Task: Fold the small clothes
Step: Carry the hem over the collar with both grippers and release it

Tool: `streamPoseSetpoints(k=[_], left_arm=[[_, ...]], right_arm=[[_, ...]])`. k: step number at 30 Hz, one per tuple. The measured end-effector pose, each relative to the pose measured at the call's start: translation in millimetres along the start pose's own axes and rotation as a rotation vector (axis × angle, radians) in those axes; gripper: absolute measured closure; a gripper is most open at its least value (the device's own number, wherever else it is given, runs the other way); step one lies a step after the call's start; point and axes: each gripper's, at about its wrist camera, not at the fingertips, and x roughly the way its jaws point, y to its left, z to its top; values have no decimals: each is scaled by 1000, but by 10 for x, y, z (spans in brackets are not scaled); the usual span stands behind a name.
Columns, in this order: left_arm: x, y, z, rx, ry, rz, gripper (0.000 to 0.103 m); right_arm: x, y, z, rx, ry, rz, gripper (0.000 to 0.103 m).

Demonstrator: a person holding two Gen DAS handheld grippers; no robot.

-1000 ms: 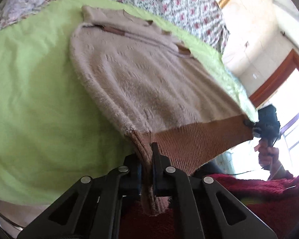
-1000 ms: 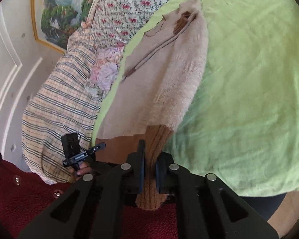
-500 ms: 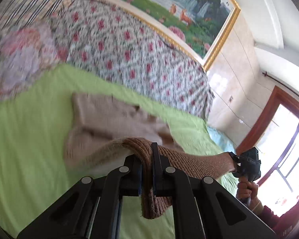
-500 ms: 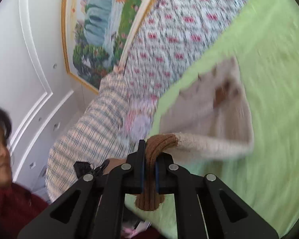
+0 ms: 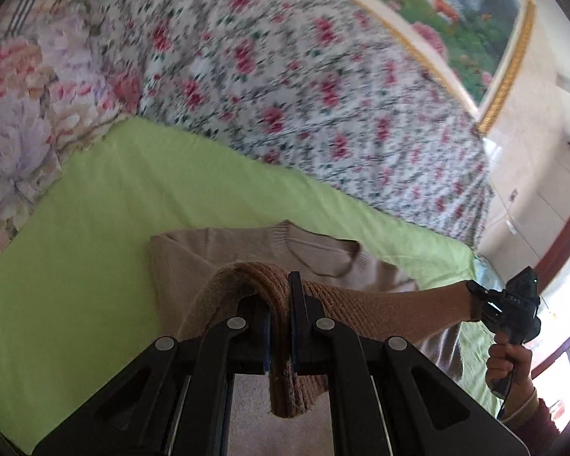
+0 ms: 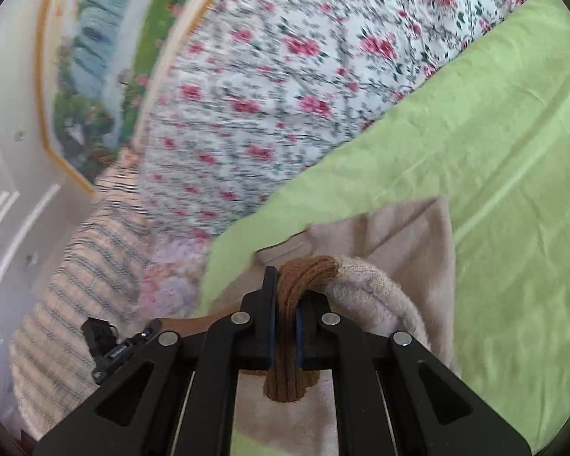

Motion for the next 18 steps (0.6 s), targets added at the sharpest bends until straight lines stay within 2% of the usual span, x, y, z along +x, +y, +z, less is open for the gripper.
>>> streamPoseSetpoints(k=[5,7,9,10,11,13,14,16,18], left_arm=[[683,387,6,-76,96,56,97],[901,496,-65,-83,143,90,96],[1018,584,-124,-107,172,81,94],[1003,597,-136,-113,169,70,93],[962,591,-149,-116,169,57,85],[807,531,-214,-111,163,39,71],[714,462,-259,-101,159,28,68],[537,234,-413,-51,165,-23,62],[486,-64,-614,20,194,-68,55]], right_arm=[[647,-299,37,-18,104,-155,94],[794,-362,3,-18,139,-190,91],[844,-441,-27,2,148,-210,91],[807,-462,-25,16,137,-194,90],[736,-457,-20,26,120,-182,87],[552,-375,-18,21,74,-159,68],[410,-290,-45,-8,34,-128,58],[250,-84,-168,-89,0,-69,57],[282,87,-366,-145,68,-3,57]])
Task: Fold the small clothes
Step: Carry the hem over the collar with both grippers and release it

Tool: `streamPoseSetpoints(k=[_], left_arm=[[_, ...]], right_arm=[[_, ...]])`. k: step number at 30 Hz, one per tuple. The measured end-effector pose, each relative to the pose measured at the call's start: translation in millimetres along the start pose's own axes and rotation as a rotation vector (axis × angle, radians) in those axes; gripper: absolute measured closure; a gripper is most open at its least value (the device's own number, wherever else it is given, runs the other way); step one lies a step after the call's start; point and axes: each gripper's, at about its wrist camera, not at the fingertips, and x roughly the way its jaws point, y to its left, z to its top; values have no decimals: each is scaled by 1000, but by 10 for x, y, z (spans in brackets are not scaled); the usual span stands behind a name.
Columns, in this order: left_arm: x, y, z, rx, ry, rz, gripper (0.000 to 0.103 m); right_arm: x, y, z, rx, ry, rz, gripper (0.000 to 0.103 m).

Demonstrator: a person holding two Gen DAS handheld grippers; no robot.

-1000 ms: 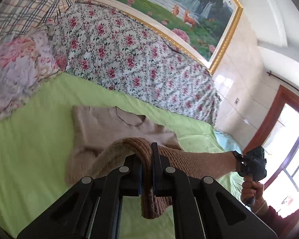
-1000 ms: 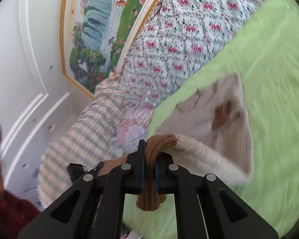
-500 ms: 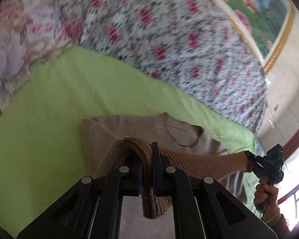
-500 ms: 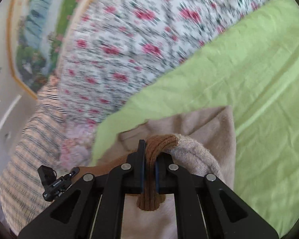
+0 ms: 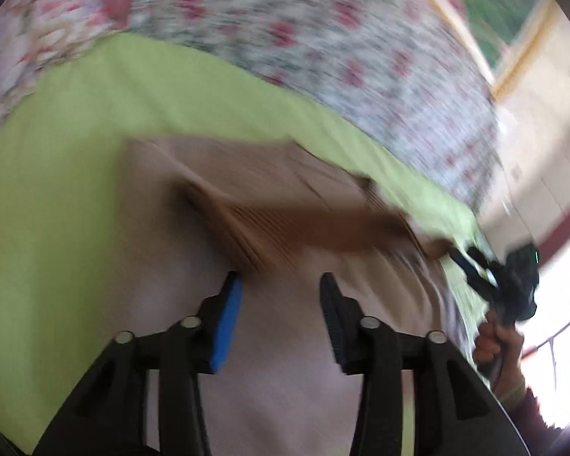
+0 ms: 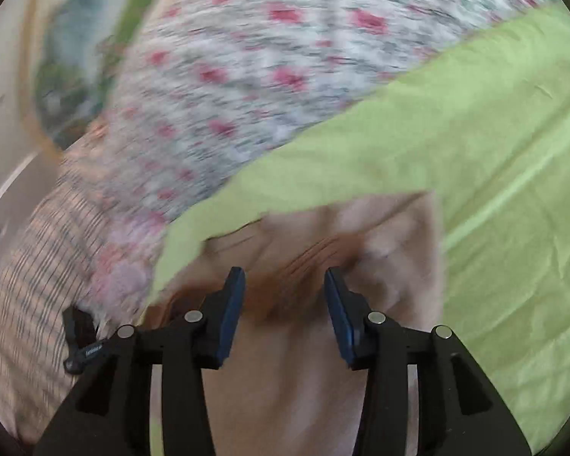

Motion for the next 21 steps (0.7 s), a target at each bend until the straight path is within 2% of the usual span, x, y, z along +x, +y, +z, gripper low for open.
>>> streamPoseSetpoints(k=[2,4,7,8,10,11,12,13,15,18,21], left_arm=[[110,-210,-119,48,39,-27,54],[258,-335,-151,100,58,14,54],[388,-186,9,73,63,91,54],[392,-78,97,49,56,116,54],[344,189,287,-9,21,215,54],[305,323,368,-43,1,254,55],[229,483,428,-91,-21,255,56],[163,579,449,-129,-35,235,61],[-13,712,398,-196,-68,193,62],[-242,592,100,-189,-99,189,62],[-419,355,-341,-186,-99,136,60]], right_arm=[[209,166,-187,-47,119,16,57],[340,184,-268,-61,169,-28,57],[355,-32,-186,-1,149,-172,57],[292,-186,-106,50,116,-257,57],[119,-368,2,125,37,-315,57],[4,-404,33,152,-9,-311,57],[-74,-403,41,163,-37,-311,56],[-180,-385,31,170,-65,-312,54],[-360,-288,-65,168,-105,-297,45],[-496,-79,-327,153,-124,-224,44],[-613,132,-746,128,-119,-155,44]])
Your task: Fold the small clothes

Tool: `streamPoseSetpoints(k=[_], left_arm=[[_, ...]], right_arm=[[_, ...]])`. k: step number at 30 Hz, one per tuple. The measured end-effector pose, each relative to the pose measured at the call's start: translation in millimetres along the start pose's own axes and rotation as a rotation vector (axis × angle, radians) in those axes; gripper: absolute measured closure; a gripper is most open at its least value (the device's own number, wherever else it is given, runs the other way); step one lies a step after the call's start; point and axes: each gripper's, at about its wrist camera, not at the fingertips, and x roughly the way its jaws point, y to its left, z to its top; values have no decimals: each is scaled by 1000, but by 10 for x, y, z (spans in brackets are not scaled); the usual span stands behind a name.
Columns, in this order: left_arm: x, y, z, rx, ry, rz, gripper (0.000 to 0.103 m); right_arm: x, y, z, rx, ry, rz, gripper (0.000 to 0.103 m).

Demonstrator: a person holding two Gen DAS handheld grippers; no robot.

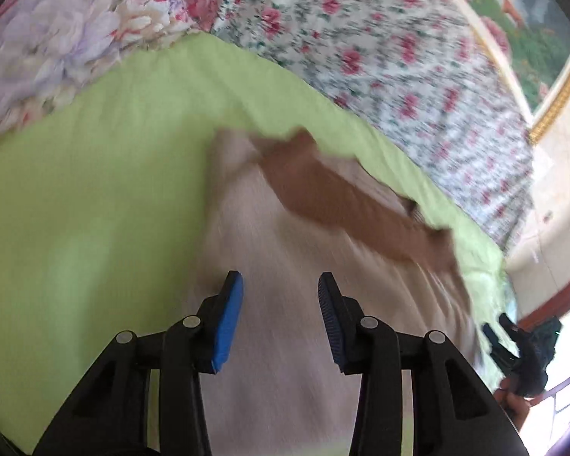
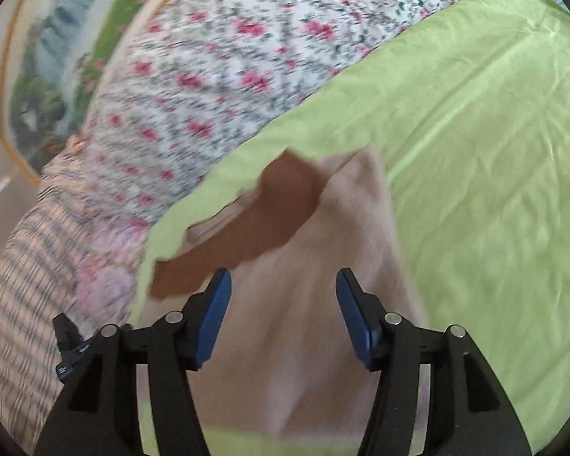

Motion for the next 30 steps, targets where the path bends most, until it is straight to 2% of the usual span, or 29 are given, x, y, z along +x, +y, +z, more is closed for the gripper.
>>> streamPoseSetpoints(k=[3,6,8,13,15,18,25,30], left_arm=[[-215,-161,-473,12,15,-31,59],[-372,-254,-819,32,24,-22,58],[-456,-289,-995,33,24,-30,52],[-549,-237,-1281,-12,47,-46,48],[-525,-218,-1322,-46,49,-56,47],[-470,-200,-1299,-84,36,-58,36],[-322,-157,-1092,-153,-16,-37,31],[-153,67,-789,-279,-70,-30,30]], right_arm=[[9,191,-319,-21,30,17,44],[-57,293,-553,-60,48,40,44],[-66,354,-633,-92,50,36,44],[-123,423,-742,-116,35,48,44],[-128,419,-777,-117,35,54,44],[-132,415,-792,-123,26,60,44],[-79,386,-798,-119,43,93,44],[-83,364,-799,-106,40,113,44]])
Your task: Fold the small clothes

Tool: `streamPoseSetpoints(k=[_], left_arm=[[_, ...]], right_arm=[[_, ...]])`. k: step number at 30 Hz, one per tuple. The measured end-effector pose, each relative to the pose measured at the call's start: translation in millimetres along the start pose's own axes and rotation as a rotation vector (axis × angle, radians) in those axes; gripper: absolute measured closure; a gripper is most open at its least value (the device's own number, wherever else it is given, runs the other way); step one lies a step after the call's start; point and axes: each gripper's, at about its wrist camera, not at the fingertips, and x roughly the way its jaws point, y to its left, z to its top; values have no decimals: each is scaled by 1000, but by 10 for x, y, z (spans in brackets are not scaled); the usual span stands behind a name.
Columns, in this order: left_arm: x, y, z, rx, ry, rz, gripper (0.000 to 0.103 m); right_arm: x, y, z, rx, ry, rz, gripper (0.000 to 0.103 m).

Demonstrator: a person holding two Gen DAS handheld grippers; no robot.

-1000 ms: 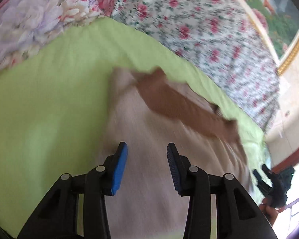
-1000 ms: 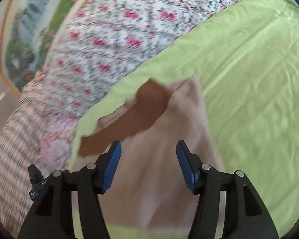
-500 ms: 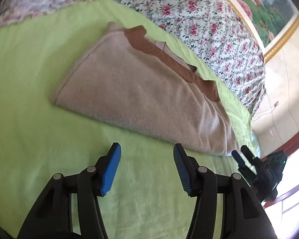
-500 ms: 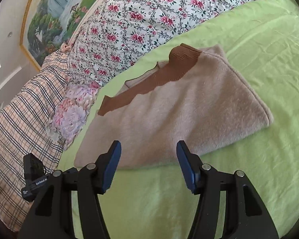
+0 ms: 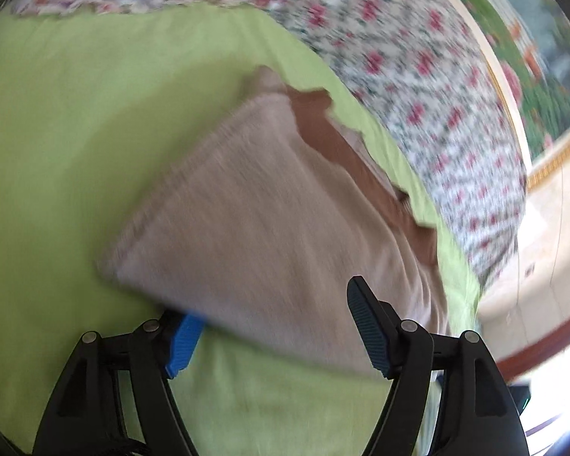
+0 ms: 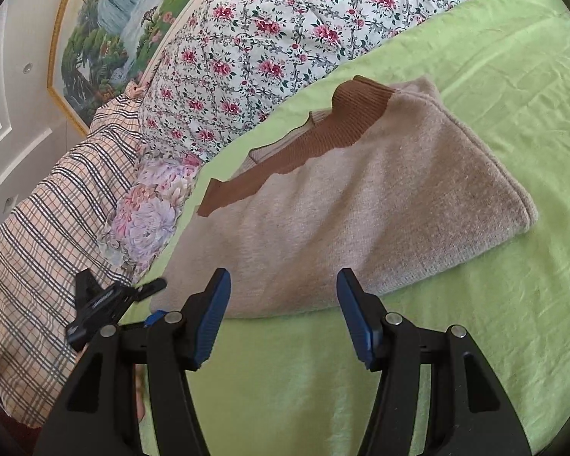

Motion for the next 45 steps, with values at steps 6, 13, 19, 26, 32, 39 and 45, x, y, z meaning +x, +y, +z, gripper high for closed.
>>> streamPoseSetpoints(k=[6,13,19,26,32,39,45], left_arm=[[111,-14,258,-12,-73,64,40],[78,-436,335,163,-113,65,96],[102,-1350,71,396,-103,-42,97],[590,-1933,-523,586,27,-98,97],[757,-2027,-759,646,77,-70,97],[700,-2112,-684,628,74,-94,97],[814,-2679,-879,680,72,-178,96]], right_arm=[[12,-32,87,51,15,7,44],[74,-80,652,76,62,10,44],[364,-229,1162,131,201,89,44],[1110,-254,1324,220,390,286,33],[1713,-216,1300,226,435,263,37],[1709,-134,1575,143,381,201,85],[1127,-51,2038,-71,290,99,87]])
